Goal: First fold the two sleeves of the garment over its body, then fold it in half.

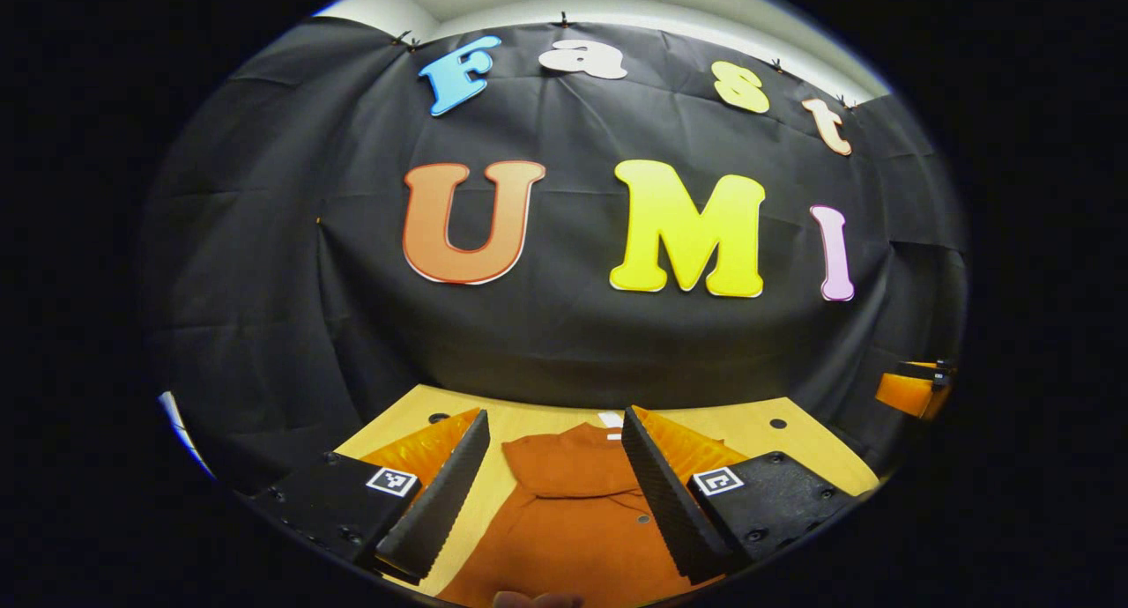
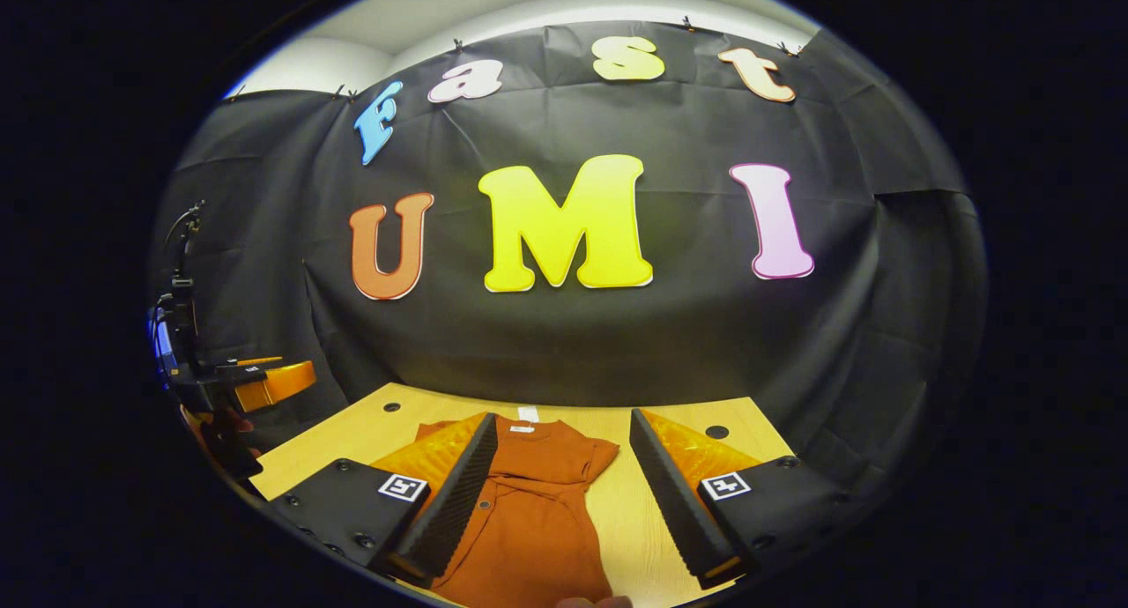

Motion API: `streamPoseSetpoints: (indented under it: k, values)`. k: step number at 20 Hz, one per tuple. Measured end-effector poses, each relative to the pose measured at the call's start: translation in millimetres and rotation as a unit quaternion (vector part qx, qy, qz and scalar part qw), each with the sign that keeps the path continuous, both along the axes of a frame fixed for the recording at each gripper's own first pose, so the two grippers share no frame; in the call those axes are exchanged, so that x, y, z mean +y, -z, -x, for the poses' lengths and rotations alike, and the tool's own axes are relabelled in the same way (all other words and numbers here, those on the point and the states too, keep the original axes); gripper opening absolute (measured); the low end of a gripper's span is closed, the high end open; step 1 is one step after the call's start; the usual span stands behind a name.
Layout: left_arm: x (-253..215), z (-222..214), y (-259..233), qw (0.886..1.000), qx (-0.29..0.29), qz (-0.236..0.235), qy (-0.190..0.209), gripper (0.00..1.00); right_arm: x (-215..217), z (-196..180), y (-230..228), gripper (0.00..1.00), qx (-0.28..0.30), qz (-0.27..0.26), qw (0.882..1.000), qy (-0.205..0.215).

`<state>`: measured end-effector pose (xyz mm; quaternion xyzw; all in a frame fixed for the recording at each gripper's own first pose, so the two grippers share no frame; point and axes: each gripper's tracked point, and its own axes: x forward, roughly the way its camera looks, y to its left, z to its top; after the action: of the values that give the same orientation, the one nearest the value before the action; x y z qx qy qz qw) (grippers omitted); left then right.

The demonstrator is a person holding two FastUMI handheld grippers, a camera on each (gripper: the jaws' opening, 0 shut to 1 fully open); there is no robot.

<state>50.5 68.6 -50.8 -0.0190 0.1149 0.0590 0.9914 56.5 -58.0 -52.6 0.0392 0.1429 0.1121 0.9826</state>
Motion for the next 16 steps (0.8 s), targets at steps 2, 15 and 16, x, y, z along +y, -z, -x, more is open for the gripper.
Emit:
streamPoseSetpoints:
  k: [2,15,16]
  values:
    - [19.6,13.5,36.6,0.998,0.056,0.013,0.022,0.98,-14.9,10.5,30.4,0.96,0.047,0.018,0.999,-0.003]
    - [85.8,179.3,280.0,0.911,0.382,0.141,0.065,0.98,-73.7,142.0,252.0,0.96,0.295,0.049,0.954,0.015]
    - [84.6,182.3,284.0,0.909,0.386,0.143,0.066,0.98,-72.7,147.4,263.1,0.97,0.307,0.052,0.95,0.015]
